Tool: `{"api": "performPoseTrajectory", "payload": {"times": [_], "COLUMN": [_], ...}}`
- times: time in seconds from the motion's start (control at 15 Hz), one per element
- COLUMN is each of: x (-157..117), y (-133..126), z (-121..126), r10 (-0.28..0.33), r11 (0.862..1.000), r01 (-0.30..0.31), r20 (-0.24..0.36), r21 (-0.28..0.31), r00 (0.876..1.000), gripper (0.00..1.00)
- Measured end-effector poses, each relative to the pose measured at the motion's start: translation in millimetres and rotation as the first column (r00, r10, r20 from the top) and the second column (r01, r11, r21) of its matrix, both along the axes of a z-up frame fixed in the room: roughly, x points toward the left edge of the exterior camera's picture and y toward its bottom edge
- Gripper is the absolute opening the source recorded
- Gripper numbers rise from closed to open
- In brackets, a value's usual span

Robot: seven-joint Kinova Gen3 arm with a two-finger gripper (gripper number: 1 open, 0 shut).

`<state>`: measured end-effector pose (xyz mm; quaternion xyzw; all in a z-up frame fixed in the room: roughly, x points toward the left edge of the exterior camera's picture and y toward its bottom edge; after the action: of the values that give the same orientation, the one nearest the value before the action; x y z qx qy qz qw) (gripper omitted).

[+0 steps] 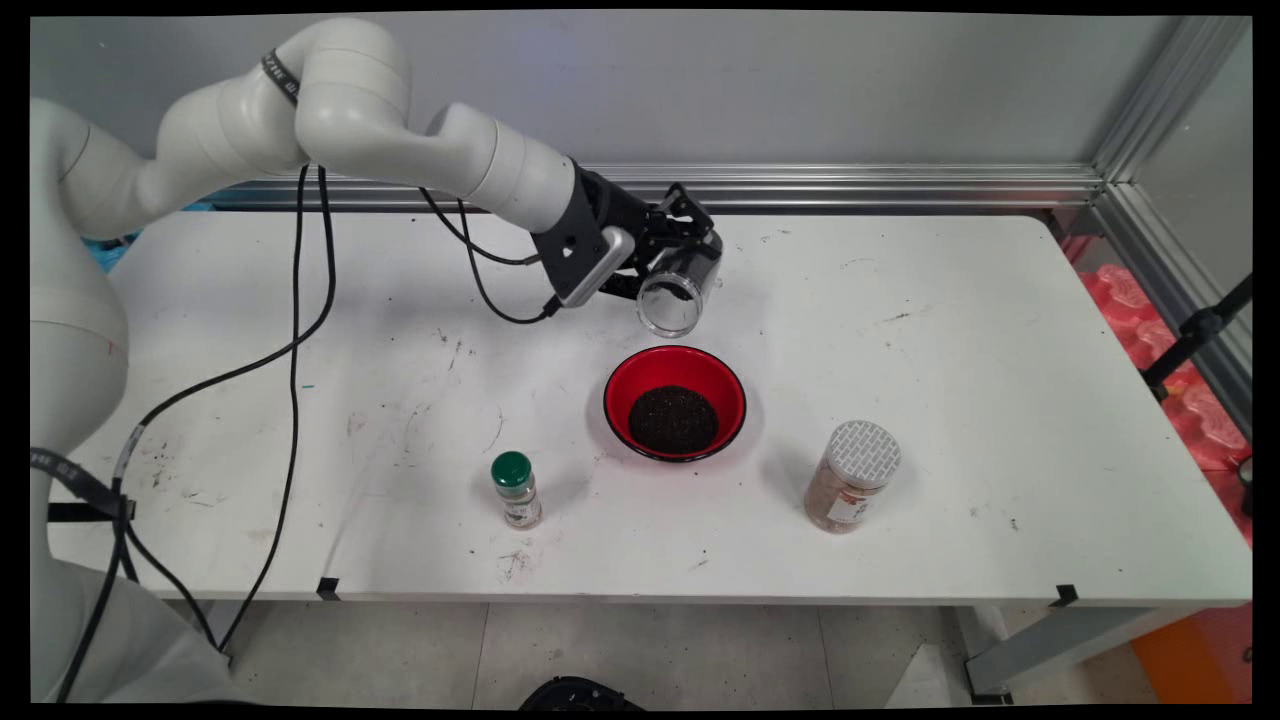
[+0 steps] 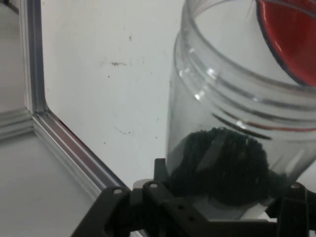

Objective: Pour the black seasoning powder in the red bowl

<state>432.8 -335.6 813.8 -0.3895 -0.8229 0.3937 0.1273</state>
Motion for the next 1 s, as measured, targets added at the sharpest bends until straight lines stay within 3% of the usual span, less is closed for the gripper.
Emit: {"api": "performPoseTrajectory", "payload": {"times": [0.47, 1.0], "x": [-7.0, -15.8], "y": [8.0, 16.6], "z": [3.0, 7.3], "r10": [-0.088, -0.156], "r11": [0.986, 0.944], "r01": [0.102, 0.208], "r20": [0.104, 0.210], "r21": [-0.133, -0.256], "r00": [0.991, 0.965], "gripper": [0.00, 0.00]}}
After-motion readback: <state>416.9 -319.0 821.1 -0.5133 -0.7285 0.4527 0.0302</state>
